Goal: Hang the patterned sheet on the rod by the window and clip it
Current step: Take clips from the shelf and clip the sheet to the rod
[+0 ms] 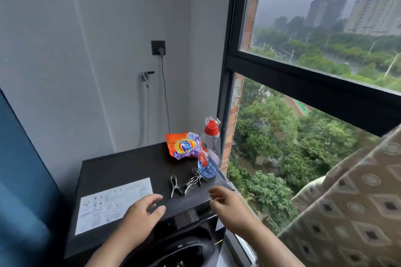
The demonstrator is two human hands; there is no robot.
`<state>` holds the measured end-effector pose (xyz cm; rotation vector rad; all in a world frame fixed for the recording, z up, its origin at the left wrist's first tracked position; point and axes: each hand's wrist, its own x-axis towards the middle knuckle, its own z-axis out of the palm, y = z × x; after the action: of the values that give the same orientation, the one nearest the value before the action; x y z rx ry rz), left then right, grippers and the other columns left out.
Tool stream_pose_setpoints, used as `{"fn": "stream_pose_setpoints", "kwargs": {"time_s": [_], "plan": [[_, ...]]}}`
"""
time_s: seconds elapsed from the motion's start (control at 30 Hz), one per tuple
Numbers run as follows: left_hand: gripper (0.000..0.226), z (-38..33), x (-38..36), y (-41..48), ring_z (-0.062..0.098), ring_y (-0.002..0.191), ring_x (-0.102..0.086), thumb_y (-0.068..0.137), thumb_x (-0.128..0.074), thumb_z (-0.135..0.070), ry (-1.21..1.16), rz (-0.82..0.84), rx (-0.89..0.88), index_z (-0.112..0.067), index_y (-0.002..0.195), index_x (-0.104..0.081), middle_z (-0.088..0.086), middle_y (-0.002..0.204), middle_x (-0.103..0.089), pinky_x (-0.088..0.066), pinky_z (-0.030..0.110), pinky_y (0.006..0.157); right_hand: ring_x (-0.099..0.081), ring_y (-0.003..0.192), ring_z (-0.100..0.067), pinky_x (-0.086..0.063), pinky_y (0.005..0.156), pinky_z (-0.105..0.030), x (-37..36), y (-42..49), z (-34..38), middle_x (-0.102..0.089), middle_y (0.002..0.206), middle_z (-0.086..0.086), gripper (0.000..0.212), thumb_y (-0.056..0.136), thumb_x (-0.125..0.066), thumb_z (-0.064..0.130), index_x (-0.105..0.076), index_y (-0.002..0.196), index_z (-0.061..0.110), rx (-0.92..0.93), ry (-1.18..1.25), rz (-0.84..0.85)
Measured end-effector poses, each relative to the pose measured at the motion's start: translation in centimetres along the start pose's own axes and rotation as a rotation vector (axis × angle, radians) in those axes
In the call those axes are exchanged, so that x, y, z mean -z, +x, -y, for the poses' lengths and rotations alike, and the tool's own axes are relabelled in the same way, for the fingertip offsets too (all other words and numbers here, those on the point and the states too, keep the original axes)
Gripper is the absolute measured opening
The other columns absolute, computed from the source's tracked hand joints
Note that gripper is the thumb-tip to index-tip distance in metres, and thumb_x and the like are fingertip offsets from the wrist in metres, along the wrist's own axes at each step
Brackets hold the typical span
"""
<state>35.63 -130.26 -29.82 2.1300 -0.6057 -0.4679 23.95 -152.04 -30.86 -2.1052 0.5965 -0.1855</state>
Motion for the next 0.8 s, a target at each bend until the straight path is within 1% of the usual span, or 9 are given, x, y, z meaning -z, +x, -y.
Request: {"fn": "stream_pose_setpoints", "kwargs": {"time_s": [0.1, 0.2, 0.27, 0.37, 0.43, 0.5, 0.57, 0.67, 0.8], "plan": [[0.019, 1.0, -1.8, 3.2, 0.003, 0.105, -0.058, 0.089, -0.064, -0.031, 0.09, 0.014, 0.099, -0.044, 0.099, -0.054, -0.012, 0.111, -0.064, -0.042, 0.023, 0.089, -0.061, 0.099, -0.007, -0.044, 0.087, -0.014, -0.1, 3.7, -1.7, -0.064, 0.108, 0.002, 0.031, 0.09, -0.055, 0.011, -0.062, 0.12, 0.015, -0.006, -0.028, 0.076], [0.014, 2.2, -3.7, 6.6, 0.003, 0.094, -0.06, 0.088, -0.064, -0.033, 0.158, -0.02, 0.168, -0.035, 0.1, -0.06, -0.013, 0.103, -0.066, -0.046, 0.024, 0.087, -0.063, 0.097, -0.009, -0.046, 0.086, -0.016, -1.2, 6.9, -3.8, -0.066, 0.104, 0.002, 0.029, 0.089, -0.056, 0.012, -0.065, 0.116, 0.011, -0.05, -0.033, 0.14], [0.01, 2.7, -4.8, 8.8, 0.007, 0.09, -0.061, 0.087, -0.06, -0.037, 0.249, -0.029, 0.203, -0.031, 0.095, -0.063, -0.014, 0.096, -0.066, -0.049, 0.028, 0.084, -0.065, 0.095, -0.01, -0.05, 0.088, -0.024, -2.2, 8.7, -4.9, -0.067, 0.1, 0.005, 0.029, 0.086, -0.058, 0.016, -0.066, 0.114, 0.012, -0.096, -0.054, 0.17], [0.02, 3.3, -6.2, 11.8, 0.015, 0.088, -0.061, 0.087, -0.054, -0.044, 0.5, -0.027, 0.2, -0.027, 0.093, -0.061, -0.011, 0.093, -0.064, -0.048, 0.03, 0.071, -0.067, 0.089, -0.014, -0.054, 0.085, -0.032, -3.5, 10.8, -5.5, -0.07, 0.094, 0.003, 0.029, 0.079, -0.062, 0.024, -0.068, 0.105, 0.015, -0.155, -0.088, 0.193], [0.026, 4.0, -6.9, 14.0, 0.019, 0.088, -0.06, 0.088, -0.05, -0.048, 0.635, -0.004, 0.178, -0.024, 0.094, -0.059, -0.008, 0.095, -0.062, -0.045, 0.03, 0.069, -0.066, 0.086, -0.015, -0.051, 0.076, -0.026, -4.2, 12.4, -5.8, -0.069, 0.088, 0.005, 0.021, 0.078, -0.064, 0.028, -0.068, 0.097, 0.02, -0.194, -0.109, 0.188], [0.03, 5.0, -7.5, 16.3, 0.02, 0.086, -0.057, 0.089, -0.048, -0.05, 0.685, 0.042, 0.178, -0.021, 0.093, -0.057, -0.006, 0.095, -0.061, -0.045, 0.031, 0.07, -0.062, 0.084, -0.013, -0.043, 0.07, -0.022, -4.9, 13.8, -6.1, -0.066, 0.085, 0.007, 0.009, 0.08, -0.063, 0.029, -0.065, 0.088, 0.026, -0.231, -0.131, 0.176], [0.032, 6.1, -8.0, 18.1, 0.021, 0.087, -0.056, 0.088, -0.047, -0.051, 0.719, 0.122, 0.175, -0.021, 0.091, -0.056, -0.006, 0.093, -0.06, -0.045, 0.032, 0.072, -0.059, 0.081, -0.012, -0.039, 0.067, -0.021, -5.7, 15.1, -6.3, -0.064, 0.084, 0.008, 0.005, 0.081, -0.063, 0.029, -0.061, 0.085, 0.027, -0.278, -0.153, 0.162], [0.025, 7.6, -8.5, 19.9, 0.022, 0.083, -0.056, 0.088, -0.046, -0.045, 0.749, 0.226, 0.118, -0.022, 0.083, -0.051, -0.005, 0.086, -0.057, -0.041, 0.031, 0.068, -0.06, 0.079, -0.013, -0.04, 0.065, -0.023, -6.9, 16.6, -6.4, -0.066, 0.081, 0.007, 0.004, 0.081, -0.062, 0.03, -0.06, 0.08, 0.026, -0.382, -0.159, 0.128], [0.016, 9.6, -6.9, 22.1, 0.024, 0.08, -0.057, 0.088, -0.042, -0.029, 0.741, 0.259, 0.057, -0.02, 0.075, -0.042, -0.004, 0.081, -0.055, -0.038, 0.031, 0.062, -0.061, 0.08, -0.016, -0.044, 0.066, -0.026, -8.2, 18.4, -6.2, -0.065, 0.078, 0.006, 0.009, 0.082, -0.057, 0.029, -0.062, 0.078, 0.023, -0.479, -0.201, 0.089]]}}
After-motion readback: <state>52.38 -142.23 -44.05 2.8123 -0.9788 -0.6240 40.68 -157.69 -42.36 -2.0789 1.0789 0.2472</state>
